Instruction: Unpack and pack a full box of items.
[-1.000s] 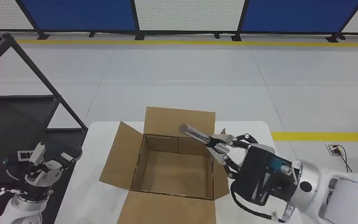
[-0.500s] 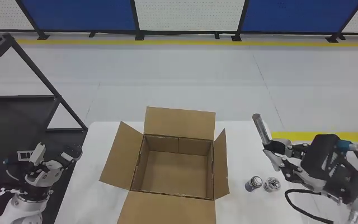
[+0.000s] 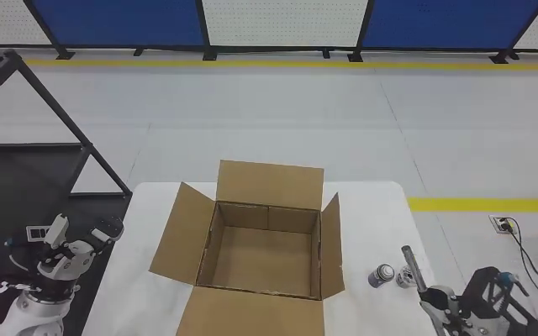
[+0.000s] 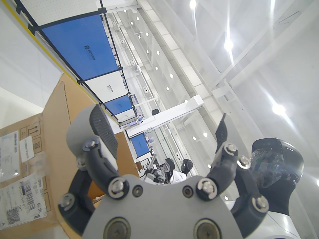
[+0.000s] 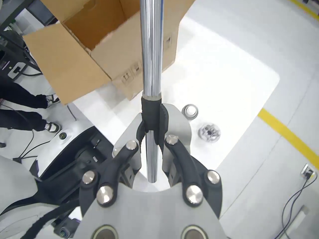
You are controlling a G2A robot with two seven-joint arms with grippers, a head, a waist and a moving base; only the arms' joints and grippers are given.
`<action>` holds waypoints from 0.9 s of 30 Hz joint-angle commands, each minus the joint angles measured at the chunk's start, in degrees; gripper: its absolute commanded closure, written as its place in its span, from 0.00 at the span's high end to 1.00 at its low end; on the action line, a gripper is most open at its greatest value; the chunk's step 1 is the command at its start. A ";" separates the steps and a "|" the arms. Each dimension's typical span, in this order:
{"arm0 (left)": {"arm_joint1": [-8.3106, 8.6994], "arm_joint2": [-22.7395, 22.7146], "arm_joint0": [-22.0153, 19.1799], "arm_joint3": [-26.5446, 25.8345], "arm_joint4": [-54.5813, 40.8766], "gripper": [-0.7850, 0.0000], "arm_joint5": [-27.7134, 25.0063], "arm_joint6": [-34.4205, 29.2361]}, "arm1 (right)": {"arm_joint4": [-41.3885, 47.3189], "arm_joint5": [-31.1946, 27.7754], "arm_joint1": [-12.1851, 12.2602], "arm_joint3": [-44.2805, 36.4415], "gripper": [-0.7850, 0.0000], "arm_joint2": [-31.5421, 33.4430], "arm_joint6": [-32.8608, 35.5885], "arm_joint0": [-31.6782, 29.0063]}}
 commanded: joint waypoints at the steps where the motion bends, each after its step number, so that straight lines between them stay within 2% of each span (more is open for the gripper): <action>1: 0.00 0.00 0.00 0.00 0.00 1.00 0.00 0.00 | -0.78 0.37 0.47 0.00 0.00 -0.33 0.36 -3.28; 11: 0.00 0.00 0.00 0.00 0.00 1.00 0.00 0.00 | -0.78 0.37 0.47 0.00 0.00 -0.33 0.36 -3.28; 13: 0.00 0.00 0.00 0.00 0.00 1.00 0.00 0.00 | -3.22 0.78 0.61 0.00 0.00 -1.00 0.77 -3.44; 16: 0.00 0.00 0.00 0.00 0.00 1.00 0.00 0.00 | -10.14 2.77 1.24 0.13 0.00 -5.86 2.76 -2.42; 27: 0.00 0.00 0.00 0.00 0.00 1.00 0.00 0.00 | -26.12 5.23 4.46 10.36 0.00 -25.09 5.23 5.86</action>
